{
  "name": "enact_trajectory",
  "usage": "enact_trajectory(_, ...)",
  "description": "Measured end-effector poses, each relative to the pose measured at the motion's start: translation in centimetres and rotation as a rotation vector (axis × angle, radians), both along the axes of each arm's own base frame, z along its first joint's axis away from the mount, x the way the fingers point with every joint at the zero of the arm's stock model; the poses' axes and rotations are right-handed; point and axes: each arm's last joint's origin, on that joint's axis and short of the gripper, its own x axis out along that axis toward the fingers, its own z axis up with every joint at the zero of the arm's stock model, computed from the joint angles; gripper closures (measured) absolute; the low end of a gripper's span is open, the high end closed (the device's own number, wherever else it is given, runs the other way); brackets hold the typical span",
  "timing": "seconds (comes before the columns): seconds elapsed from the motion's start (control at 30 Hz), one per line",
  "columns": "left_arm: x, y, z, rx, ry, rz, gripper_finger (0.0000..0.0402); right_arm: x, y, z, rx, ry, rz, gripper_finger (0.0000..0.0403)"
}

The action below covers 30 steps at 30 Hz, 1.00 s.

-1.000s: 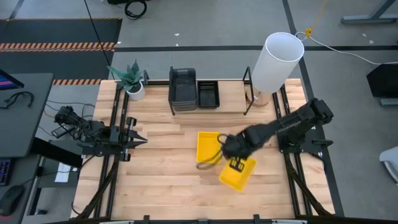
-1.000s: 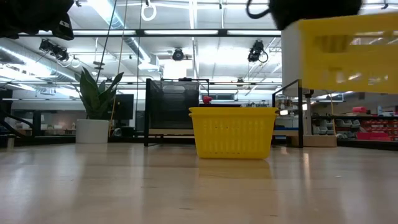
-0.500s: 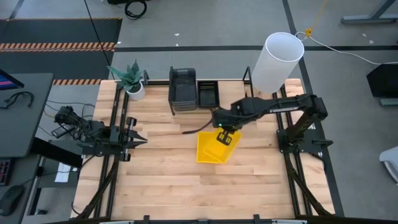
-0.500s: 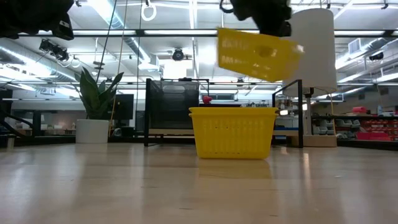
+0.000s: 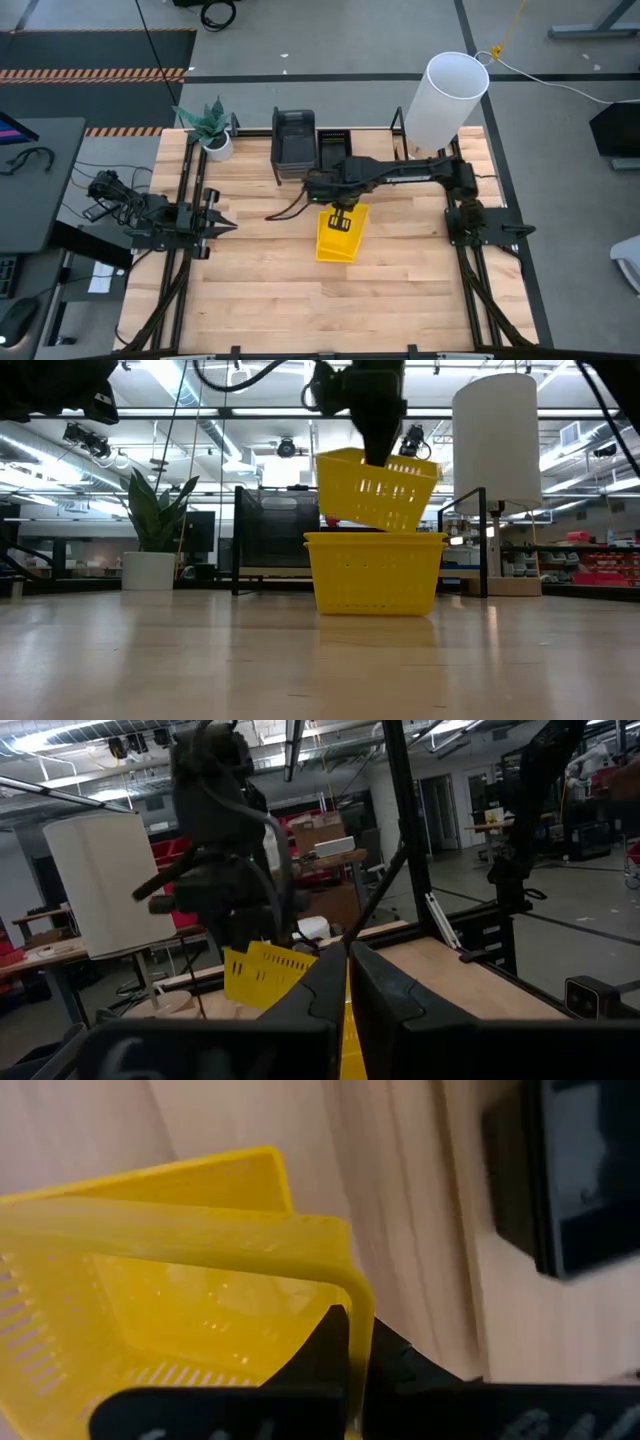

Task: Stack baskets on shelf by color
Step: Stack the bottom yellow basket on top of the top yellow basket

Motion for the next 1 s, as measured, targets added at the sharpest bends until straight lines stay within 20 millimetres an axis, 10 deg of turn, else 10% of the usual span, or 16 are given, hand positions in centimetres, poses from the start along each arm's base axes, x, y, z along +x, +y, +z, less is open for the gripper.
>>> enact_trajectory(0.73, 0.0, 0.0, 0.0, 0.0, 0.0, -0.001, 0.0374, 4.1, 0.6, -6.7, 0.108, 0.138, 0.181, 0.0389)
enact_trajectory(1.0, 0.0, 0.0, 0.0, 0.0, 0.0, -0.001, 0.0366, 4.2, 0.9, -7.1, 0.13, 0.13, 0.173, 0.0322)
